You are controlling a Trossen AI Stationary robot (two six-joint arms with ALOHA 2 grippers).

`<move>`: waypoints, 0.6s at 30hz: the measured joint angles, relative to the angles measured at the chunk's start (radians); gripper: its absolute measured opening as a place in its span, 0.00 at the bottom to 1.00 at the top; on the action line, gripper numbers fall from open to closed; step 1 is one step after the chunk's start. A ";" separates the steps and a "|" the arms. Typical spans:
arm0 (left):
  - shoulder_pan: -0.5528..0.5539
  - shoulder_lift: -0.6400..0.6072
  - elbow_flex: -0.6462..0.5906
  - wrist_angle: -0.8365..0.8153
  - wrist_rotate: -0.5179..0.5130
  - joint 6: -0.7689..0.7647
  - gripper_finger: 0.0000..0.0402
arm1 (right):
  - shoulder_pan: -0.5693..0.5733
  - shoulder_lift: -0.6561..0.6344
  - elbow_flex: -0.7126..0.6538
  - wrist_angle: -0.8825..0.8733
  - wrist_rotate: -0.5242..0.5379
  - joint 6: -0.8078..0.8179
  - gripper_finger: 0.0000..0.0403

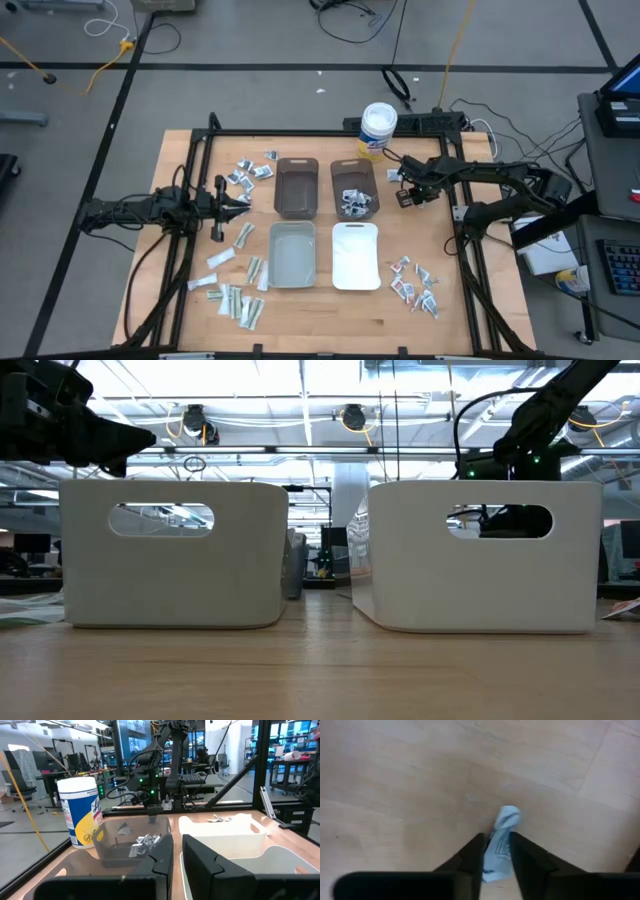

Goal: Pick & Place First Aid Supplies
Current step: Put the blue pad into the right black bin

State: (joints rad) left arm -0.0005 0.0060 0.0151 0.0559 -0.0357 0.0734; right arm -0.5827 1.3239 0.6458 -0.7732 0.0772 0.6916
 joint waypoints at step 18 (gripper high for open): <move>0.000 0.000 0.000 0.000 0.000 0.000 0.12 | 0.030 0.000 0.194 -0.237 0.003 -0.095 0.00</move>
State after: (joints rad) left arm -0.0006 0.0061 0.0152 0.0559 -0.0357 0.0734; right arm -0.5528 1.3239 0.8398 -1.0103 0.0807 0.5968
